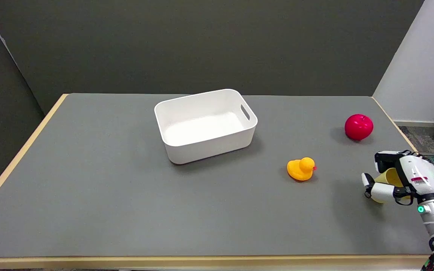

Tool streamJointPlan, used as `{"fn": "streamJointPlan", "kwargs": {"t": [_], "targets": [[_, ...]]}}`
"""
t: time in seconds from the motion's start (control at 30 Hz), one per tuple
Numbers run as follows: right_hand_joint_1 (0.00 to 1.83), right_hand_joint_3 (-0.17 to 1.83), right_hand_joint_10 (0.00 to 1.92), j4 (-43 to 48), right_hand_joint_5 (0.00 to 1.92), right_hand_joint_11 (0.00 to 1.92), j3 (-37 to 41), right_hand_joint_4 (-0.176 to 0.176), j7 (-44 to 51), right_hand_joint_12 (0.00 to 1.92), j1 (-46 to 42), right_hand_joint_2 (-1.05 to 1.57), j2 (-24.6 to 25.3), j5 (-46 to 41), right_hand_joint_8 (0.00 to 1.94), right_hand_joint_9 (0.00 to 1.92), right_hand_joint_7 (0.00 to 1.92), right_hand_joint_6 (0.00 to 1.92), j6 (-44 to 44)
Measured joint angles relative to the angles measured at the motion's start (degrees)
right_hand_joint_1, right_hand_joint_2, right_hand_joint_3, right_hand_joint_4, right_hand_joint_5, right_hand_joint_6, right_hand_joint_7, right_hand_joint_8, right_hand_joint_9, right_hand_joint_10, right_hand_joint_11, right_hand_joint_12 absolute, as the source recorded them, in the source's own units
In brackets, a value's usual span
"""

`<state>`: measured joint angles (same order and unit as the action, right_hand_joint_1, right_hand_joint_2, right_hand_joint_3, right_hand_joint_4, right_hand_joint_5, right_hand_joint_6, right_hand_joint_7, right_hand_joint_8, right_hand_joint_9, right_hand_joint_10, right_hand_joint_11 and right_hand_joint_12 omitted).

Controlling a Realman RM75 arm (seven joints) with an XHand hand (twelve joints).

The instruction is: Place the cup in the white box.

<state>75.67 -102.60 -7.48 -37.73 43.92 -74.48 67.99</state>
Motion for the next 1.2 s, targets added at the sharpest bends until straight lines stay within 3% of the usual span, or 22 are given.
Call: {"fn": "streamJointPlan", "kwargs": {"t": [0.33, 0.67, 0.97, 1.2], "targets": [[1.11, 0.94, 1.92, -0.8, 1.06, 1.27, 0.32, 0.038, 0.18, 1.92, 2.05, 0.63, -0.14, 2.13, 1.94, 1.34, 1.23, 1.92, -0.63], [1.11, 0.93, 1.92, 0.55, 1.05, 1.23, 5.56, 0.037, -0.1, 1.92, 6.33, 0.63, -1.68, 8.77, 1.94, 1.34, 1.22, 1.92, -2.88], [1.12, 0.94, 1.92, 2.44, 1.05, 1.25, 7.11, 0.036, -2.06, 1.92, 18.82, 0.62, -3.78, 18.09, 1.94, 1.34, 1.22, 1.92, -9.14], [1.12, 0.94, 1.92, 2.7, 1.04, 1.25, 2.05, 0.036, -5.36, 1.92, 33.2, 0.62, -4.09, 24.31, 1.94, 1.35, 1.21, 1.92, -17.09]]}}
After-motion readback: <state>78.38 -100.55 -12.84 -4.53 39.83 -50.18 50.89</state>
